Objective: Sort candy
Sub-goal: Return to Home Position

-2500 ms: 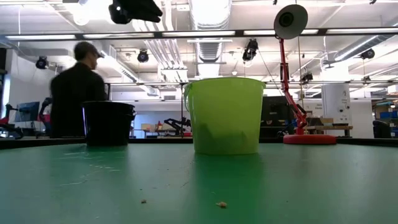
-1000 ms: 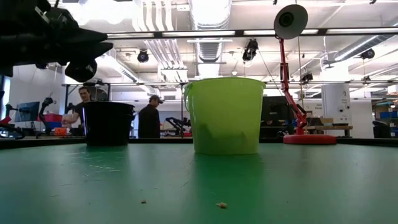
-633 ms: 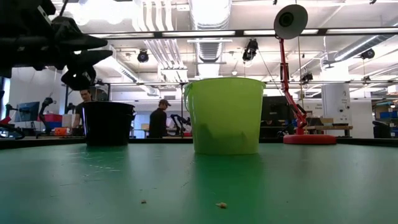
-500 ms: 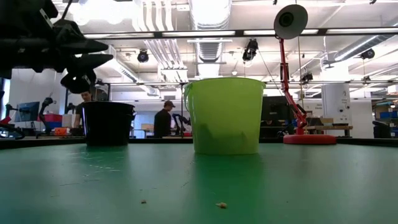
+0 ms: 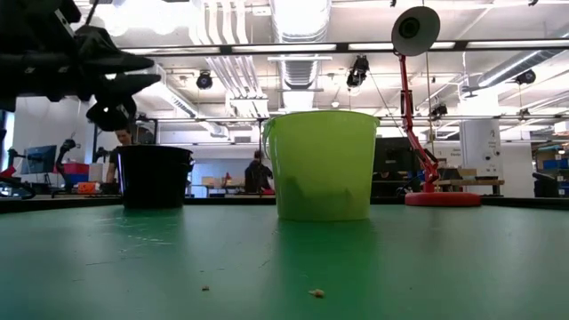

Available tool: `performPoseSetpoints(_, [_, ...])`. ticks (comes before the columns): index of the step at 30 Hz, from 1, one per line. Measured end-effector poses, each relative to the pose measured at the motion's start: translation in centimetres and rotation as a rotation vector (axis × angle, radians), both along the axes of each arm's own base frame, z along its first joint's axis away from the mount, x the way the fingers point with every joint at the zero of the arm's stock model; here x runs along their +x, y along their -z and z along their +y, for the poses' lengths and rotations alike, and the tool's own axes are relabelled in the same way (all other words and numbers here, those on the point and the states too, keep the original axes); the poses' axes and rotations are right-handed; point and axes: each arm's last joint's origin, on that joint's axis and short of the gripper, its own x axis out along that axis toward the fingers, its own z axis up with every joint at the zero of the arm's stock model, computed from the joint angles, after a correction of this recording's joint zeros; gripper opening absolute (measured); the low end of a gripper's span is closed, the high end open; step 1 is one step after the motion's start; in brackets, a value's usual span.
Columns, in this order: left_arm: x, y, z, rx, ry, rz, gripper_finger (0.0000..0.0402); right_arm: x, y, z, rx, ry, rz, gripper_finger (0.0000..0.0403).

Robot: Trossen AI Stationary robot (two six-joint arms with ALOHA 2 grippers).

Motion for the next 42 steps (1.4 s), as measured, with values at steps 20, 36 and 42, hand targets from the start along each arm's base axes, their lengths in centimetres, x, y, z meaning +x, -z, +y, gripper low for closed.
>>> performPoseSetpoints(20, [-3.0,-2.8,-0.2,0.019,0.0,-0.326,0.0086,-0.3,-0.6,0.4,-0.007,-0.137,-0.143,0.0137])
performPoseSetpoints(36, [-3.2,-2.9,-0.2,0.021,0.001,-0.348,0.0086,-6.6,5.7,0.4,0.02,0.092,-0.502,0.0137])
performPoseSetpoints(42, [-3.2,-2.9,-0.2,0.021,0.001,-0.347,0.0086,-9.2,10.1,0.0,-0.03,0.266,-0.608,0.0137])
